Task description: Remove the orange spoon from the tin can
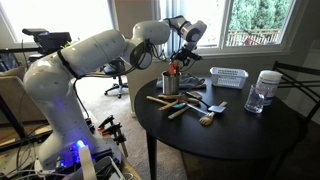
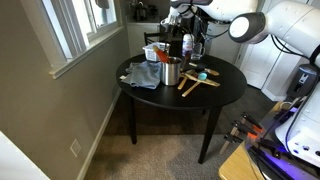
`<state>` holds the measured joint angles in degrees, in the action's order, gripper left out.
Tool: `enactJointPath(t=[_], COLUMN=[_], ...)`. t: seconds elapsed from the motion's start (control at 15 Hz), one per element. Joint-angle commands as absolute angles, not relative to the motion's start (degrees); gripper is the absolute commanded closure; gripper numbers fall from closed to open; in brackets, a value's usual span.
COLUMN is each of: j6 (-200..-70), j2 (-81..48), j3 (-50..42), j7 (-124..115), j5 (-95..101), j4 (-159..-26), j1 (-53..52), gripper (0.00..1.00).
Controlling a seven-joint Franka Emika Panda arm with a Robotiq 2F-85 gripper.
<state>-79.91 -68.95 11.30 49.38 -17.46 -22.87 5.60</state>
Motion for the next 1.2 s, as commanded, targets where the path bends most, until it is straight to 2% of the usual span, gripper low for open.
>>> enactJointPath(t=[0.0, 0.07, 0.13, 0.2, 0.87, 1.13], j6=[-79.9, -79.9, -79.7, -79.6, -79.2, -79.1], j2=[-68.6, -68.8, -69.0, -69.1, -69.3, -69.0], j3=[10.6, 10.5, 10.6, 10.5, 11.1, 11.0], j7=[50.1, 50.3, 51.0, 50.9, 52.4, 53.3], j5=[-16.7, -16.8, -16.9, -16.9, -17.5, -17.5], j4=[-24.3, -24.3, -24.4, -24.4, -23.8, -23.6], j1=[5.8, 5.8, 5.9, 5.9, 6.5, 6.6], gripper=[0.0, 0.0, 0.25, 0.26, 0.91, 0.98])
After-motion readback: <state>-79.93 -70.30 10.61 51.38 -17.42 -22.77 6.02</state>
